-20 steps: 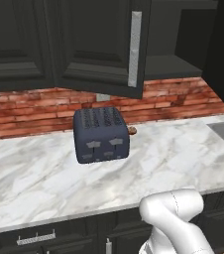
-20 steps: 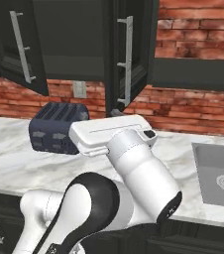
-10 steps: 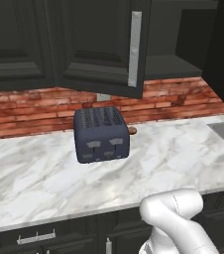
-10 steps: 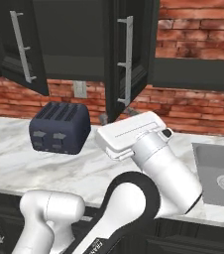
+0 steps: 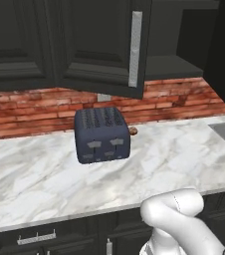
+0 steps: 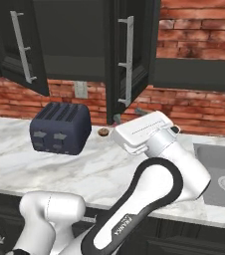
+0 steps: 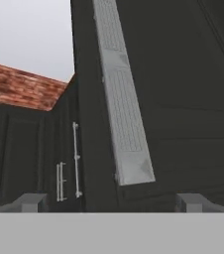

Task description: Close all open cabinet doors.

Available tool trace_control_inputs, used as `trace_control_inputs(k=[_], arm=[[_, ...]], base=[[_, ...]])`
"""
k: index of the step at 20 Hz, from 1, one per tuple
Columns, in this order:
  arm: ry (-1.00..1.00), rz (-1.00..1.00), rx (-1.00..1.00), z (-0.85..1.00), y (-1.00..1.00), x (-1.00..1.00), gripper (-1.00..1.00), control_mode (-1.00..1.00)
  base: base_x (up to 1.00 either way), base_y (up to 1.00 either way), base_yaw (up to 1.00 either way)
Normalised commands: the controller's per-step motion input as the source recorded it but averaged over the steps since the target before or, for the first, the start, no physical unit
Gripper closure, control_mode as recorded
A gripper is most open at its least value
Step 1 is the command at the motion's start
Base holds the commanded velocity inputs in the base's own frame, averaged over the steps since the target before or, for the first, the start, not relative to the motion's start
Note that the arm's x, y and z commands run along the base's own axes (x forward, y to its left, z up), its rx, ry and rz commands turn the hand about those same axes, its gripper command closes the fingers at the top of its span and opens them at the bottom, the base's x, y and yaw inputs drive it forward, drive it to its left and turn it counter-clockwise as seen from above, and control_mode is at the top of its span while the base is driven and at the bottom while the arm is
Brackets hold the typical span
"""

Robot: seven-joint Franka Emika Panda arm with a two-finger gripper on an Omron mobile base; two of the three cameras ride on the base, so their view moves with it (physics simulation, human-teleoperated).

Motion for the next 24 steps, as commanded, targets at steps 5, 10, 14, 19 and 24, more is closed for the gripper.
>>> trace_control_inputs(k=[5, 10, 14, 19, 24], arm=[[0.00, 0.01, 0.00, -0.14, -0.14, 0.64, -1.00, -1.00], [0.00, 0.02, 0.00, -0.28, -0.02, 0.46, -1.00, -1.00], [0.00, 0.00, -0.02, -0.30, 0.02, 0.29, -1.00, -1.00], [0.00, 0.00, 0.00, -0.03, 0.17, 0.27, -1.00, -1.00], [0.05, 0.00, 0.00, 0.00, 0.24, 0.30, -1.00, -1.00]], base=[[0.00, 0.00, 0.00], [0.00, 0.00, 0.00], [0.00, 0.00, 0.00], [0.00, 0.00, 0.00], [0.00, 0.00, 0.00]])
